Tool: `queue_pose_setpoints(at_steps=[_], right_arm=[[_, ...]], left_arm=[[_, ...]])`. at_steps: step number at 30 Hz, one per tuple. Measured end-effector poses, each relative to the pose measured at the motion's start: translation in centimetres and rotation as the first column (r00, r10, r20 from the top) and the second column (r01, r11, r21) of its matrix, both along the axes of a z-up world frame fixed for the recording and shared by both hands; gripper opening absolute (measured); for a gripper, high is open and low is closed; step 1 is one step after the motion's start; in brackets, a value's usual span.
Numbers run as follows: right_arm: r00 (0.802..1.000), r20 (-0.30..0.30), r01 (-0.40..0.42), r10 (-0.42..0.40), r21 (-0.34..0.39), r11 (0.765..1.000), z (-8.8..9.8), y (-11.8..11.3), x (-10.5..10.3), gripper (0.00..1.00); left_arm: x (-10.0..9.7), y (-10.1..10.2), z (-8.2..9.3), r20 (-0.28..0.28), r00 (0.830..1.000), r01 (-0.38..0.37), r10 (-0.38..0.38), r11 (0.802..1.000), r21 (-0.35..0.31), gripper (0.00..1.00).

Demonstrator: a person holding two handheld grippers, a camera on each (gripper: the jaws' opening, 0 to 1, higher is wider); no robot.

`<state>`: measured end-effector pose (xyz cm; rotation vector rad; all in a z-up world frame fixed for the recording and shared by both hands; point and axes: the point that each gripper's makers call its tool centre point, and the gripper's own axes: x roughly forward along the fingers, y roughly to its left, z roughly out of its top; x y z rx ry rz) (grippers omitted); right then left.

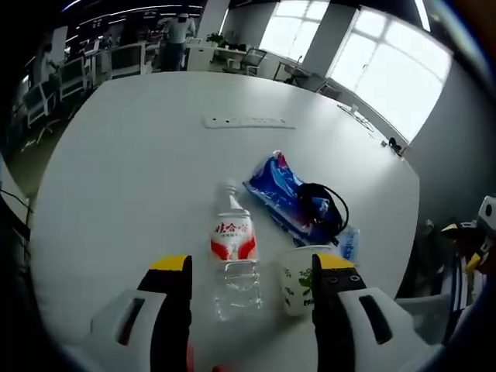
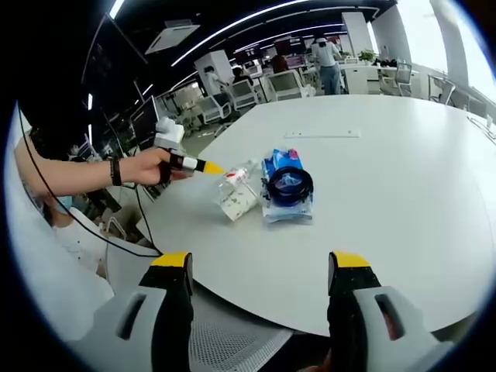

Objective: Arrange the tabletop items into an orderly group along one side of the table until the central work area is clear of visible clutter.

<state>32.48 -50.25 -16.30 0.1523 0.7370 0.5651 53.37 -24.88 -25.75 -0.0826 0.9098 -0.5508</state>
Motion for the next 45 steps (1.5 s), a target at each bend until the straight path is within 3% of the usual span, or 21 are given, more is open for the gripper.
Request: queue_pose_setpoints(at_steps=[11, 18, 37, 45], right_arm=[[1.000, -0.029, 0.013, -0.013, 0.001, 1.000, -0.9, 0.0, -0.6, 0.71], [0.999, -0.035, 0.023, -0.023, -0.003, 1.000, -1.0, -0.4, -0.5, 0.71], [0.999, -0.050, 0.019, -0.019, -0.011, 1.000, -1.3, -1.0, -0.2, 0.71], [0.998, -0.054, 0.012, -0.013, -0.013, 1.000, -1.4, -0.8, 0.0, 0.71]], left_arm=[[1.5, -0.4, -2.3, -0.046, 0.999, -0.004, 0.005, 1.000, 0.027, 0.62], [1.4, -1.2, -3.1, -0.070, 0.998, 0.005, -0.002, 0.999, 0.042, 0.62], [2.1, -1.7, -5.0, -0.125, 0.992, 0.003, 0.010, 0.995, 0.098, 0.45], [2.4, -1.9, -5.8, -0.172, 0.985, 0.002, 0.014, 0.996, 0.092, 0.43]])
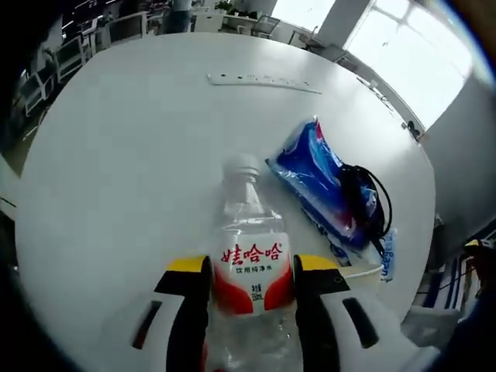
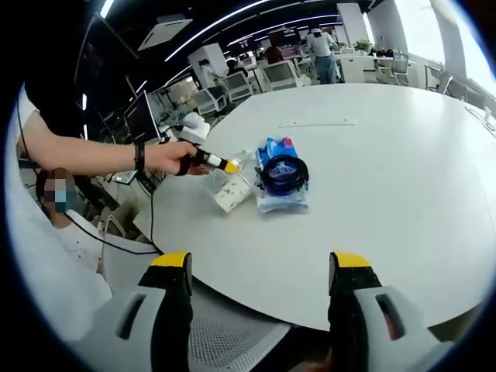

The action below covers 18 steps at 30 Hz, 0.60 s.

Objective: Arrange the tabletop items into an orderly group along one side of the table until the central work area is clear of visible clutter.

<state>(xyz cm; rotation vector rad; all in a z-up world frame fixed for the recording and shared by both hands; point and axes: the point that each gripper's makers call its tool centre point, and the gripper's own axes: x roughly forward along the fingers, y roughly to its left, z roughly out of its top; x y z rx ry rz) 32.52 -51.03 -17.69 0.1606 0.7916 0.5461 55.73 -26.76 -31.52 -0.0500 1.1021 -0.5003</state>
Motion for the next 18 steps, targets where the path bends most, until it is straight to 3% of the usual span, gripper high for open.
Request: queue_pose_setpoints(at_steps=[9, 18], right_arm=[[1.000, -0.004, -0.011, 0.012, 0.003, 1.000, -0.13, 0.40, 0.11, 0.71], [1.000, -0.003, -0.018, 0.018, 0.004, 1.000, -0.14, 0.49, 0.00, 0.71]], left_arm=[[-0.03, -0.09, -0.36, -0.022, 0.999, 0.026, -0.024, 0.998, 0.056, 0.43], [0.39, 0.45, -0.63, -0.038, 0.999, -0.013, 0.015, 0.998, 0.064, 0.40]])
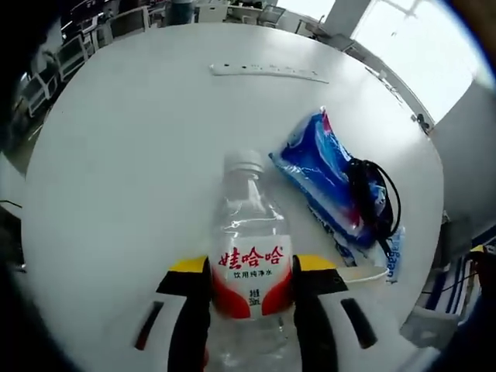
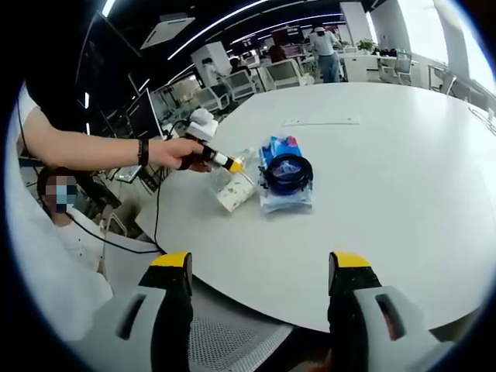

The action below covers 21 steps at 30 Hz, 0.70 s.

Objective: Arrange the tabletop items into an orderly group along one side of the table until the central work area is clear of visible clutter.

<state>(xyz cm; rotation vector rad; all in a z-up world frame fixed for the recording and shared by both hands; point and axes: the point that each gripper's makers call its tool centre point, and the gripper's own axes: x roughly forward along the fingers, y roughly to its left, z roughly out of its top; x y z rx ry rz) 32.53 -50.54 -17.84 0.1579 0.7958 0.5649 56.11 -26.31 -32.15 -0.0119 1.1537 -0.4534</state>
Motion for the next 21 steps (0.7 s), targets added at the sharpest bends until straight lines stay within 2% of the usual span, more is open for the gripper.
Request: queue_pose_setpoints(at_steps=[3, 8, 21], right_arm=[[1.000, -0.001, 0.002, -0.002, 0.001, 1.000, -0.03, -0.05, -0.08, 0.71], [1.000, -0.003, 0.005, -0.005, 0.003, 1.000, -0.06, -0.09, -0.14, 0.71], [1.000, -0.001, -0.003, 0.003, 0.007, 1.000, -0.07, 0.20, 0.17, 0.71]], left_arm=[[-0.04, 0.06, 0.03, -0.003, 1.000, -0.012, 0.012, 1.000, -0.008, 0.38], [0.03, 0.08, 0.08, 0.024, 0.999, 0.026, -0.026, 1.000, 0.017, 0.36], [-0.12, 0.77, 0.50, 0.038, 0.999, 0.012, -0.012, 1.000, 0.012, 0.34]])
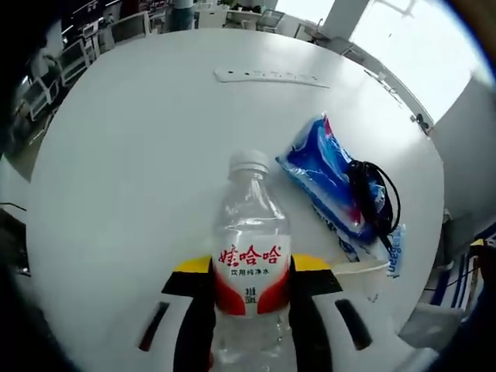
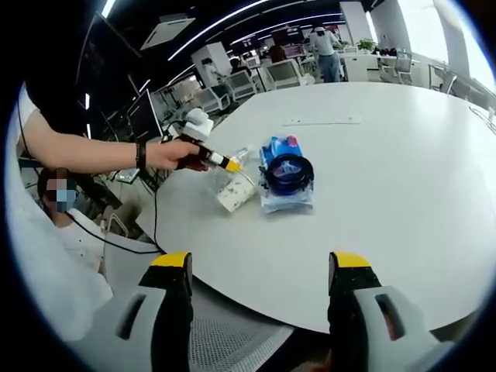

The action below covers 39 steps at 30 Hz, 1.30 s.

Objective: Arrange the tabletop items into an orderly group along one side of the table until the central work area is clear of visible clutter.

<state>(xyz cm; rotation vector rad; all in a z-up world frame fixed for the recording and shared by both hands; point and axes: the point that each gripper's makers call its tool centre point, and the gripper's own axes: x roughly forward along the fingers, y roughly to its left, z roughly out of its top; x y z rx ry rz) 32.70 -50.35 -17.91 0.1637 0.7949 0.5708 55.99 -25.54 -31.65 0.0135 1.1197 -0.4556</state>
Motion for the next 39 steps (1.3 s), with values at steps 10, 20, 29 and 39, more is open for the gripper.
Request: queue_pose_setpoints(at_steps=[10, 20, 29, 39], right_arm=[[1.000, -0.002, -0.007, 0.007, 0.004, 1.000, -0.1, 0.3, 0.0, 0.71], [1.000, 0.004, -0.011, 0.011, 0.004, 1.000, 0.0, 0.3, 0.0, 0.71], [1.000, 0.007, -0.012, 0.012, 0.007, 1.000, 0.1, 0.4, 0.0, 0.71], [1.000, 0.009, -0.012, 0.012, 0.006, 1.000, 0.1, 0.5, -0.2, 0.70]], left_arm=[[-0.3, 0.3, 1.1, 0.017, 1.000, -0.019, 0.020, 1.000, -0.013, 0.34], [-0.2, 0.8, 2.1, 0.039, 0.998, -0.038, 0.038, 0.999, -0.022, 0.33], [0.8, 1.4, 3.5, 0.093, 0.993, -0.069, 0.073, 0.997, -0.040, 0.34], [2.4, 1.6, 5.2, 0.169, 0.980, -0.092, 0.103, 0.993, -0.068, 0.34]])
